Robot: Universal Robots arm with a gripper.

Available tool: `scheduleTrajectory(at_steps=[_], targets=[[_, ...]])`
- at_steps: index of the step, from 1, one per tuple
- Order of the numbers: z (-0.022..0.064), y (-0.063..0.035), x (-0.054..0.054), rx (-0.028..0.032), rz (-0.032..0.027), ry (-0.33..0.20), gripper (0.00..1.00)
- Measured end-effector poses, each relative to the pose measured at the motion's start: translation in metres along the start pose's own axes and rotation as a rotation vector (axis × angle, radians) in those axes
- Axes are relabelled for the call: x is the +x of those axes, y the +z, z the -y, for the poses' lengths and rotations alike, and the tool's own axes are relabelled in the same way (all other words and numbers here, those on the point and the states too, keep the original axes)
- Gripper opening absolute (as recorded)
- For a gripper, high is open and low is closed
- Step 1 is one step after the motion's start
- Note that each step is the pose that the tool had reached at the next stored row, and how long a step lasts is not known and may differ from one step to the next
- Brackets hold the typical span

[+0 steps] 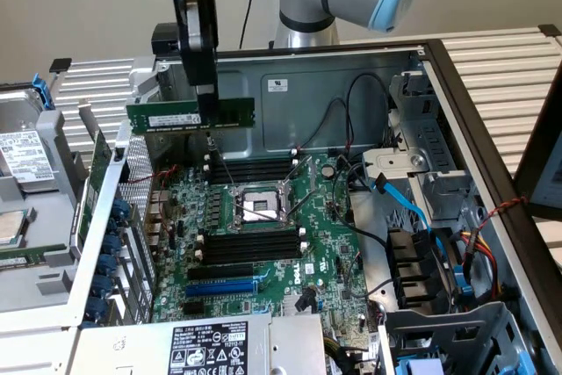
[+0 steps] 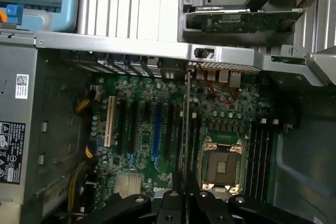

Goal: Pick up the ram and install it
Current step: 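Pick up the ram and move it above insertion slot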

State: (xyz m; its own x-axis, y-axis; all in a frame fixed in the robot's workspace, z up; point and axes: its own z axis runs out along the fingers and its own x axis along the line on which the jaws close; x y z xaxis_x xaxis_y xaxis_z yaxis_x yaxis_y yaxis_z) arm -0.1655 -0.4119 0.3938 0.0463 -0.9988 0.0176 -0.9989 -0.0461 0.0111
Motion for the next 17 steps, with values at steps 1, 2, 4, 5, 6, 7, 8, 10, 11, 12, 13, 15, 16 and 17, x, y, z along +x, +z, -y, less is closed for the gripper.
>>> scheduleTrajectory(at_steps=[1,2,4,5,6,7,8,10,11,12,13,15,16,17], targets=[[0.0022,0.0001,-0.003,0.0,-0.0003,0.0,0.13],[0.0043,0.0001,-0.007,0.0,-0.0006,0.0,0.13],[0.009,0.0002,-0.013,0.0,-0.0012,0.0,0.13],[0.0116,0.0002,-0.016,0.0002,-0.0013,0.0,0.13],[0.0139,0.0002,-0.017,0.0006,-0.0014,0.0,0.13],[0.0168,0.0002,-0.018,0.0016,-0.0013,0.0,0.13],[0.0201,0.0002,-0.018,0.0025,-0.0014,0.0,0.13],[0.028,0.0003,-0.018,0.0039,-0.0014,0.0,0.13],[0.0326,0.0002,-0.018,0.0043,-0.0016,0.0,0.13],[0.0362,0.0003,-0.018,0.0051,-0.0016,0.0,0.13],[0.0395,0.0004,-0.018,0.0058,-0.0015,0.0,0.13],[0.045,0.0005,-0.018,0.0066,-0.0005,0.0,0.13],[0.0476,0.0006,-0.019,0.007,0.0003,0.0,0.13],[0.05,0.0007,-0.02,0.0073,0.0013,0.0,0.13]])
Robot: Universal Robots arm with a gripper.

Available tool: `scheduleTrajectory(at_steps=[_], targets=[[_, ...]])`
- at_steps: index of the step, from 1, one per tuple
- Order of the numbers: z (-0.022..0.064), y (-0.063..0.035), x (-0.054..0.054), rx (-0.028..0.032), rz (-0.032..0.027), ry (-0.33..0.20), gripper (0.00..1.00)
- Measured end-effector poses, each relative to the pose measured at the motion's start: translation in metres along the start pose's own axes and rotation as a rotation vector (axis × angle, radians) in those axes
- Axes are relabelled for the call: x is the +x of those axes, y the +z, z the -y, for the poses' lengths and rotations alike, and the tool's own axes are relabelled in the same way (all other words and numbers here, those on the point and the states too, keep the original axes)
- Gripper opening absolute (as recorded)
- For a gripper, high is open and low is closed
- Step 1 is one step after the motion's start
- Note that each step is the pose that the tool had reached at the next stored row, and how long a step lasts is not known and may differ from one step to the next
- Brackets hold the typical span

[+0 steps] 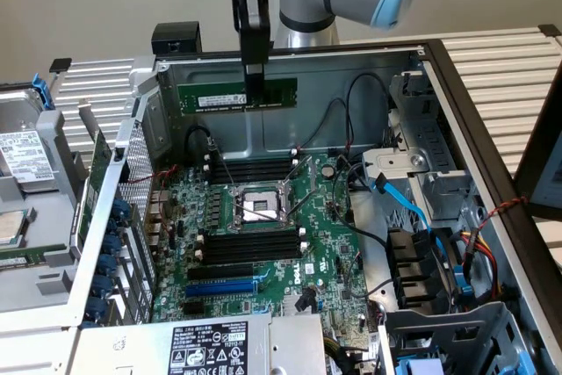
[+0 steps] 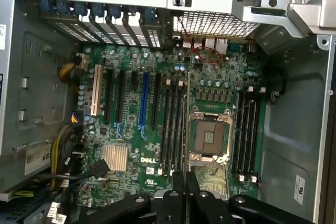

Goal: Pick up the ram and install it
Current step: 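Pick up the ram and move it above insertion slot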

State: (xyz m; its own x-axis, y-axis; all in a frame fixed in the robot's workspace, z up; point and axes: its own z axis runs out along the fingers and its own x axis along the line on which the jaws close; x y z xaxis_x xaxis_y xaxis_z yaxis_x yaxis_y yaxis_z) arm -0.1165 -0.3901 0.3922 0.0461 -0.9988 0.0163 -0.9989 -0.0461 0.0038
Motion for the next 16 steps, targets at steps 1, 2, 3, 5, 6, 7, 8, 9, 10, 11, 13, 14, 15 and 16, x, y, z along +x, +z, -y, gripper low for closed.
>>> scheduleTrajectory(at_steps=[1,2,3,5,6,7,8,9,10,11,13,14,15,16], targets=[[0.002,0.0003,-0.0007,0.0006,0.0012,0.0,0.13],[0.0033,0.0006,-0.0014,0.001,0.0022,0.0,0.13],[0.0044,0.001,-0.0022,0.0013,0.0037,0.0,0.13],[0.0058,0.0022,-0.0039,0.0016,0.0087,0.0,0.13],[0.0062,0.0027,-0.0051,0.0017,0.0113,0.0,0.13],[0.0067,0.0031,-0.0063,0.0018,0.0142,0.0,0.13],[0.007,0.0034,-0.0076,0.002,0.0171,0.0,0.13],[0.0071,0.0038,-0.0084,0.0022,0.021,0.0,0.13],[0.0071,0.0042,-0.0084,0.0024,0.0257,0.0,0.13],[0.0071,0.0047,-0.0086,0.0024,0.0275,0.0,0.13],[0.007,0.0064,-0.0087,0.0027,0.0303,0.0,0.13],[0.007,0.0075,-0.0088,0.0026,0.0307,0.0,0.13],[0.0071,0.0087,-0.0088,0.0026,0.0313,0.0,0.13],[0.0071,0.0098,-0.0088,0.0027,0.0319,0.0,0.13]])
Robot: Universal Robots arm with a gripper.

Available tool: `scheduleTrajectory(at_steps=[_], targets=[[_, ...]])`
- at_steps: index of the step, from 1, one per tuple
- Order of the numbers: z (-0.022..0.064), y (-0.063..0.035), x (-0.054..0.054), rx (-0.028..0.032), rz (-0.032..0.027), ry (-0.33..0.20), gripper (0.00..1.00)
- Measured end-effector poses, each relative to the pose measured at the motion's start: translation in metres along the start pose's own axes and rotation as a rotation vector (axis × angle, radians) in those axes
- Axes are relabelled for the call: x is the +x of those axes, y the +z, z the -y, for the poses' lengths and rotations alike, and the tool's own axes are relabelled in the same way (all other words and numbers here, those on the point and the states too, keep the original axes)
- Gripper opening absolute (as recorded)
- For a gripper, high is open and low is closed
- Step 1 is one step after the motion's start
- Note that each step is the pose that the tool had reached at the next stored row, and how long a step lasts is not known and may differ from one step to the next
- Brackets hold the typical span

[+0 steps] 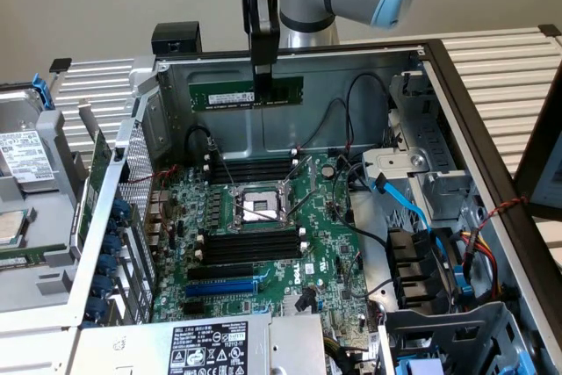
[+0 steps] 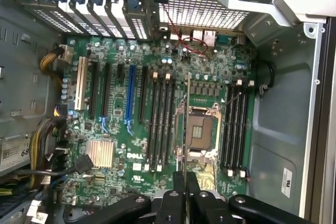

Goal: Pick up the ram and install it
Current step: 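Pick up the ram and move it above insertion slot, then insert the ram into the slot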

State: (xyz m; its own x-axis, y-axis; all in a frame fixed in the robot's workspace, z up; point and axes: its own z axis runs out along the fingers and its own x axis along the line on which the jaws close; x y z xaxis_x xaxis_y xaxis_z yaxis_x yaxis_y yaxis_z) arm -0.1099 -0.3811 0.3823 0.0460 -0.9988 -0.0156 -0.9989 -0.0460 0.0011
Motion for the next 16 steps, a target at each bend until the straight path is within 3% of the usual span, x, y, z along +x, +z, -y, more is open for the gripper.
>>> scheduleTrajectory(at_steps=[7,16], targets=[[0.0,0.0043,0.0001,0.0003,0.0064,0.0,0.13],[-0.0003,0.008,0.0033,-0.0022,0.0068,0.0,0.13]])
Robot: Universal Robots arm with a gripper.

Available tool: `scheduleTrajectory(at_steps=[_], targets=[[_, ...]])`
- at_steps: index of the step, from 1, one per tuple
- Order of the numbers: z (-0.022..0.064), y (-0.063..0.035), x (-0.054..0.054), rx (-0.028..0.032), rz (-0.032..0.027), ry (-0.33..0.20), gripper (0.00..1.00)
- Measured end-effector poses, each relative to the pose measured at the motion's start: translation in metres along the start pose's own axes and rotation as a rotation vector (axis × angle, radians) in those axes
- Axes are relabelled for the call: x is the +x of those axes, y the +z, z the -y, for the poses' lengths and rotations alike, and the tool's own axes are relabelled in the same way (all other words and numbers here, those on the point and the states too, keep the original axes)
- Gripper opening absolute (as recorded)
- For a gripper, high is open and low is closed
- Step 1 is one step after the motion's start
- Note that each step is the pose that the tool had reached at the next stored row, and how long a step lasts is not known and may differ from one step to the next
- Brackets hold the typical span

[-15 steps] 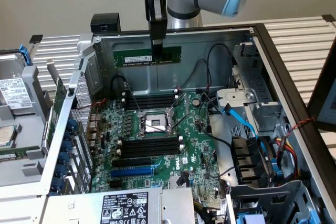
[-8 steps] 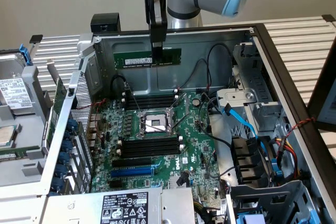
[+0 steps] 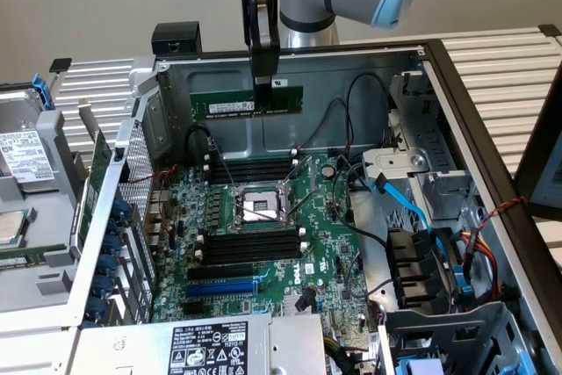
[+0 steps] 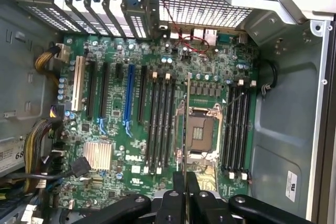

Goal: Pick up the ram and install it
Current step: 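Insert the ram into the slot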

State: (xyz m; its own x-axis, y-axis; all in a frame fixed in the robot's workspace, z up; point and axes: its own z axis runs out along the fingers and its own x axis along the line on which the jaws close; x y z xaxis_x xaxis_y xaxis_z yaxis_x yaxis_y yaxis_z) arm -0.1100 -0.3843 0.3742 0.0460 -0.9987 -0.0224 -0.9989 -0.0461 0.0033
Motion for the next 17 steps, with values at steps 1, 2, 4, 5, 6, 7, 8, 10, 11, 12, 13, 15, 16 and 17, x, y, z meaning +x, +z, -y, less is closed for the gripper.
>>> scheduleTrajectory(at_steps=[1,2,4,5,6,7,8,10,11,12,13,15,16,17], targets=[[0.0,0.0002,0.0007,-0.0003,0.0,0.0,0.13],[-0.0001,0.0006,0.0009,-0.0007,-0.0012,0.0,0.13],[-0.0001,0.0014,0.0013,-0.0022,-0.0082,0.002,0.13],[-0.0001,0.0019,0.0014,-0.0027,-0.0117,0.003,0.13],[-0.0001,0.0027,0.0015,-0.0029,-0.0153,0.005,0.13],[-0.0001,0.0034,0.0015,-0.0031,-0.0189,0.007,0.13],[0.0,0.0039,0.0015,-0.0034,-0.025,0.008,0.13],[0.0,0.0049,0.0015,-0.0035,-0.0296,0.009,0.13],[0.0,0.0049,0.0015,-0.0036,-0.0297,0.009,0.13],[0.0,0.0049,0.0015,-0.0036,-0.0298,0.009,0.13],[-0.0001,0.0048,0.0015,-0.0036,-0.0298,0.009,0.13],[0.0,0.0055,0.0015,-0.0035,-0.0297,0.009,0.13],[-0.0001,0.0064,0.0015,-0.0035,-0.0298,0.01,0.13],[0.0,0.0079,0.0015,-0.0036,-0.0301,0.009,0.13]])
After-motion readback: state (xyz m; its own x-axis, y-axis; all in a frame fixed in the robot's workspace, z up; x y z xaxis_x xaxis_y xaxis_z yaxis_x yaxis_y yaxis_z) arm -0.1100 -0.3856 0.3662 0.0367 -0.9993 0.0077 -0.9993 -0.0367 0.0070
